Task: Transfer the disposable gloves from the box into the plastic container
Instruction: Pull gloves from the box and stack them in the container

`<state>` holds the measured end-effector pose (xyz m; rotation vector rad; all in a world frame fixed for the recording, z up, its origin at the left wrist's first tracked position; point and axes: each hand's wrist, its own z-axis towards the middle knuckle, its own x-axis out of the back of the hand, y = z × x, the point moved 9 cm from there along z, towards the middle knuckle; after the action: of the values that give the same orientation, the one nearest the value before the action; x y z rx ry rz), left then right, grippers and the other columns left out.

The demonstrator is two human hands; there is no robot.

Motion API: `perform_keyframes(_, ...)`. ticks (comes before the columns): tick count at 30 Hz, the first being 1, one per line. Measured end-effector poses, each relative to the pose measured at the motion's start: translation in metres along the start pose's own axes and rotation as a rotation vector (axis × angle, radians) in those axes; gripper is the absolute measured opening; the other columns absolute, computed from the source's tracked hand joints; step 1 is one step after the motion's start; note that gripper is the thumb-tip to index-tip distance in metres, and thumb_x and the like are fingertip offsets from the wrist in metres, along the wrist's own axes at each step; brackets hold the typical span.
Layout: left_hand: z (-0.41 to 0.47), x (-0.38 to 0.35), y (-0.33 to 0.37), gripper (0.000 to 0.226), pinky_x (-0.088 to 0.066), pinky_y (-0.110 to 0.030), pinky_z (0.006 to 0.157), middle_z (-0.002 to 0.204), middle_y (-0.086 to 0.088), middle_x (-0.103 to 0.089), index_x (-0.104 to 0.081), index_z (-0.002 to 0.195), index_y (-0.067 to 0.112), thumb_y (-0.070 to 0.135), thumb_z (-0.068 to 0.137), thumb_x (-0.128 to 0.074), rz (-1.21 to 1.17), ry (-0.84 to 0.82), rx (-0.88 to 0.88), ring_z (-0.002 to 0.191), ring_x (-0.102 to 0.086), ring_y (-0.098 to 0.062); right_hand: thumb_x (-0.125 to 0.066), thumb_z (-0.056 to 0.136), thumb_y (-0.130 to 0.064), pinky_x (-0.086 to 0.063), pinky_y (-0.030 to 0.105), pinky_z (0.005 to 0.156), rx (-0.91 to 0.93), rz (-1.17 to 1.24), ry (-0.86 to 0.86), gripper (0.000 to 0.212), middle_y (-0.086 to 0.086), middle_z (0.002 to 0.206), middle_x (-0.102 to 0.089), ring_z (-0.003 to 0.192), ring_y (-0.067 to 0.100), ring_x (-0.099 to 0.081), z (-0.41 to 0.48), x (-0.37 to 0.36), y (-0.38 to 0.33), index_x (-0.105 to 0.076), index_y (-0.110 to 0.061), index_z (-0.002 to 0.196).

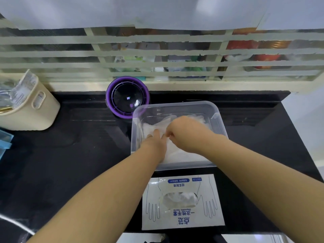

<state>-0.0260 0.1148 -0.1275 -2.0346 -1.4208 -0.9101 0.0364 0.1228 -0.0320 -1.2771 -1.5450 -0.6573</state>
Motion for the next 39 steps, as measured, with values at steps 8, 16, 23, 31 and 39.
perform_keyframes(8,0.001,-0.001,-0.002,0.084,-0.043,-0.038,0.092,0.150,-0.016,-0.008,-0.003,0.153,0.014,0.007,0.090,-0.059,0.010,0.002,0.008,0.127,-0.034,-0.035,-0.054,0.094,-0.012,-0.057,0.043,0.079,-0.385,0.490,-0.442,0.029,0.015,0.087,-0.063,0.077,0.032,-0.067,0.000,-0.089,0.066,-0.048,0.000,0.120)
perform_keyframes(16,-0.008,0.002,0.002,0.080,-0.040,-0.041,0.102,0.152,-0.016,-0.013,-0.007,0.153,0.006,0.007,0.091,-0.058,0.019,-0.151,0.042,0.132,-0.035,-0.037,-0.052,0.095,-0.010,-0.057,0.039,0.083,-0.386,0.513,-0.469,0.043,0.017,0.108,-0.063,0.093,0.029,-0.068,-0.011,-0.084,0.065,-0.037,-0.009,0.135)
perform_keyframes(23,-0.052,0.047,0.002,0.040,-0.040,-0.032,0.099,0.138,-0.010,-0.051,-0.046,0.138,0.004,0.012,0.098,-0.049,0.019,-0.047,-0.082,0.124,-0.050,-0.027,-0.051,0.097,-0.015,-0.047,0.027,0.091,-0.117,0.128,-0.267,0.038,0.002,0.130,-0.057,0.103,0.019,-0.060,-0.044,0.000,0.040,-0.053,-0.017,0.134)
perform_keyframes(31,-0.136,0.068,0.010,0.017,-0.047,-0.015,0.076,0.095,0.016,-0.063,-0.062,0.111,0.027,0.020,0.097,-0.054,-0.484,0.283,-0.364,0.083,-0.060,0.000,-0.055,0.094,-0.028,-0.049,0.024,0.090,0.140,0.190,-0.296,0.024,-0.008,0.102,-0.070,0.091,0.007,-0.064,-0.120,-0.005,-0.029,-0.070,-0.021,0.112)
perform_keyframes(39,-0.140,-0.033,0.029,0.039,-0.038,-0.027,0.101,0.136,0.005,-0.044,-0.053,0.134,0.033,0.029,0.095,-0.056,-0.110,0.000,-0.461,0.122,-0.046,-0.015,-0.045,0.096,-0.012,-0.050,0.036,0.083,0.172,-0.200,-0.369,0.035,0.002,0.118,-0.052,0.099,0.028,-0.057,-0.124,-0.110,-0.018,-0.053,-0.022,0.128)
